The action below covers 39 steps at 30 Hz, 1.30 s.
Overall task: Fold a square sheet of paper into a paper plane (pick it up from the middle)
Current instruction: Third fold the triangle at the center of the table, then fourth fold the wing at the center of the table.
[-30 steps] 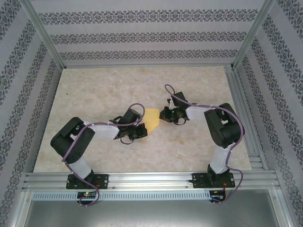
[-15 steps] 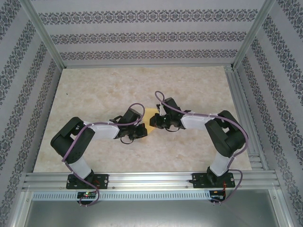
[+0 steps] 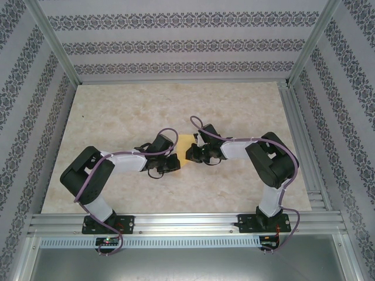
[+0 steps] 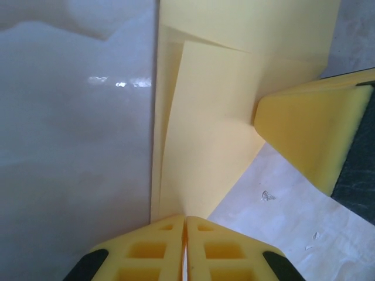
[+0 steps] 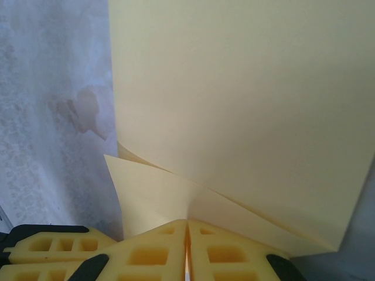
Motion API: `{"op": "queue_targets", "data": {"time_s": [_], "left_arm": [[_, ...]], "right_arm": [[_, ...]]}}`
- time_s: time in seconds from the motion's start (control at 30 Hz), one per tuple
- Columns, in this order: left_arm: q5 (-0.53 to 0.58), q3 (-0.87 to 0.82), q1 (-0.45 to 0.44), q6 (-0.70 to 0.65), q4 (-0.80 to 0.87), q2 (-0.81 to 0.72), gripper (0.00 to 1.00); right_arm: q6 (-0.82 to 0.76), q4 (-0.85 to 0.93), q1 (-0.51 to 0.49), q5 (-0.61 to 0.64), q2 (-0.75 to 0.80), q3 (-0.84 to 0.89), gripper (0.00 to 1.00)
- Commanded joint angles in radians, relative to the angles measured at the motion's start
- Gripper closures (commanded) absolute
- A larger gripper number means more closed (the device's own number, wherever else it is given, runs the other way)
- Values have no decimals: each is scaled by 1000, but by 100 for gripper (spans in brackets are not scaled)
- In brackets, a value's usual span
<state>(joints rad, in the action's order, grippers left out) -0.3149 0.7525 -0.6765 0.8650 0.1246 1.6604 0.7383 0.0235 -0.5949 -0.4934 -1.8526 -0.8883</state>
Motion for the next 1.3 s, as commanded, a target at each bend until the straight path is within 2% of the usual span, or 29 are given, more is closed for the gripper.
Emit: {"op": "queue_targets", "data": {"time_s": [0.0, 0.33, 0.47, 0.6, 0.7, 0.77, 0.83, 0.93, 1.0, 1.17, 1.27], "left_arm": [[22, -43, -1, -28, 118, -21, 89], [-83, -6, -5, -195, 252, -24, 87], [-29, 25, -5, -209, 316, -42, 87], [0, 59, -5, -207, 313, -126, 87], [52, 71, -5, -188, 272, -182, 85], [78, 74, -5, -171, 226, -188, 80], [66, 80, -5, -137, 149, -165, 70], [37, 104, -5, -108, 45, -111, 66], [30, 125, -5, -101, 2, -76, 65], [93, 174, 0, -96, 4, 9, 70], [111, 183, 10, -85, -4, 39, 74]], "right_arm": [[-14, 44, 20, 64, -52, 2, 89], [-14, 61, 24, 65, -62, -12, 89], [-14, 66, 26, 66, -54, -14, 89], [-12, 75, 29, 54, -20, -31, 88], [5, 60, 30, 27, 36, -51, 83], [28, 35, 37, 14, 86, -49, 78], [49, 19, 51, 22, 143, -36, 67], [64, 18, 76, 66, 216, 8, 59], [70, 20, 98, 92, 251, 42, 54], [83, 11, 139, 108, 266, 104, 46], [88, -1, 139, 87, 243, 108, 46]]}}
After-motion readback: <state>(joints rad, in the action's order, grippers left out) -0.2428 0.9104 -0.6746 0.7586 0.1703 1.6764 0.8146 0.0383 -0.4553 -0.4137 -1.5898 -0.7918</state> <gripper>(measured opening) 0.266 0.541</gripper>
